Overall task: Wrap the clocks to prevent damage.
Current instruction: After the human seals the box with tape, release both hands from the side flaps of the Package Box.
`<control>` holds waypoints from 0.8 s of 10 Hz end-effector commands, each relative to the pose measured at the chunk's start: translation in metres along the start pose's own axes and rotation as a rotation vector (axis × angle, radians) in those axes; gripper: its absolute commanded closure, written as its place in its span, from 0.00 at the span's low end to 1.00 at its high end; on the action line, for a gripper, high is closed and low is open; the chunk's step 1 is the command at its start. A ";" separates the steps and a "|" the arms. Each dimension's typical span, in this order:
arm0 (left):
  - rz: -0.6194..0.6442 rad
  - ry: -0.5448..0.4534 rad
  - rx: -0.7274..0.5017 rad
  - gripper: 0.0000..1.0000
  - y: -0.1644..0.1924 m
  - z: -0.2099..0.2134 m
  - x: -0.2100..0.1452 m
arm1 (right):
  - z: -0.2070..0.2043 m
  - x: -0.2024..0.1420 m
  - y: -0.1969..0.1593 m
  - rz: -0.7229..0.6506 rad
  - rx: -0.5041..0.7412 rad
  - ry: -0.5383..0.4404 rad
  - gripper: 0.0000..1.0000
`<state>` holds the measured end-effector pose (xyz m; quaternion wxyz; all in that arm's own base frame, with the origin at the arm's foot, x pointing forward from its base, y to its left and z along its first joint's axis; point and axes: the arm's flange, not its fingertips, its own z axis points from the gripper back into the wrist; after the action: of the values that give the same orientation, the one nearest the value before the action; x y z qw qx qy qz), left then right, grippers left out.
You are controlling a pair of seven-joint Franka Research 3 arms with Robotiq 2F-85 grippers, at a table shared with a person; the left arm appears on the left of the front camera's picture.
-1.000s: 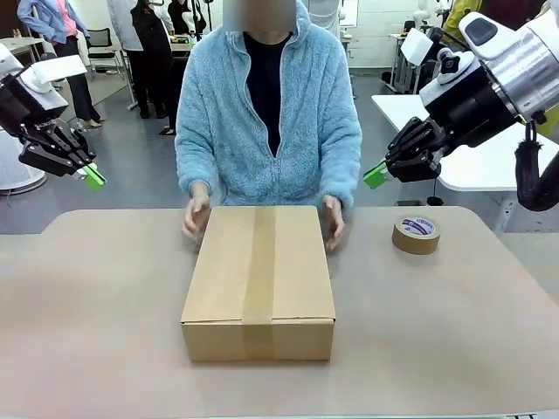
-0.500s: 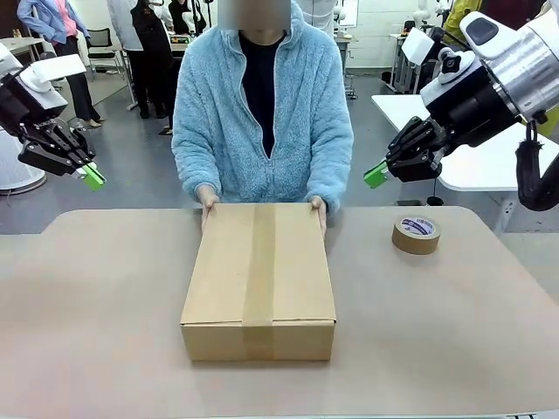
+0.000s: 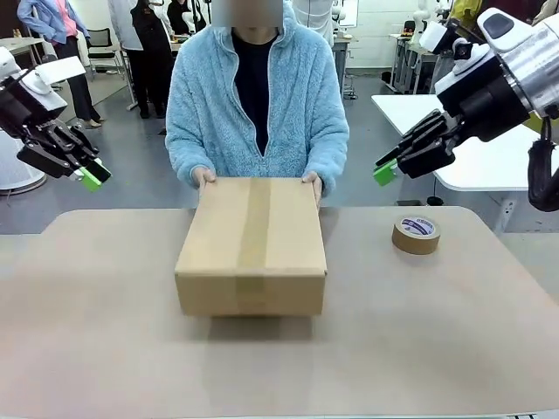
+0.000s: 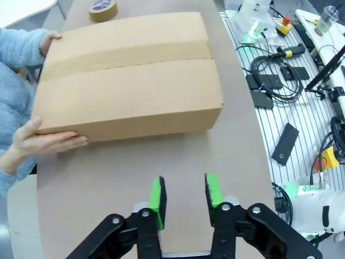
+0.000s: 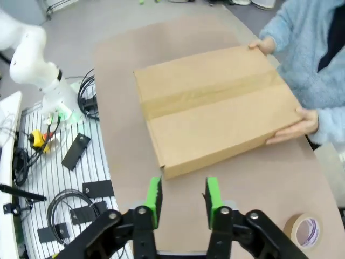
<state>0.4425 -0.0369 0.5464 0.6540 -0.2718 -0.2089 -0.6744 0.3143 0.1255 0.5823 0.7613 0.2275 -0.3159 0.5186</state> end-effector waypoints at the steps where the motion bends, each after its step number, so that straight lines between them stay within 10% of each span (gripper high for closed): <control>1: 0.022 -0.024 0.036 0.00 -0.008 -0.002 0.003 | -0.007 0.003 -0.005 -0.100 -0.055 0.022 0.00; 8: 0.025 -0.027 0.033 0.00 -0.009 -0.003 0.004 | -0.012 0.004 -0.011 -0.123 -0.032 0.070 0.00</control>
<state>0.4370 -0.0372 0.5450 0.6555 -0.2765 -0.2175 -0.6683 0.3283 0.1305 0.5712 0.8026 0.2162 -0.2920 0.4730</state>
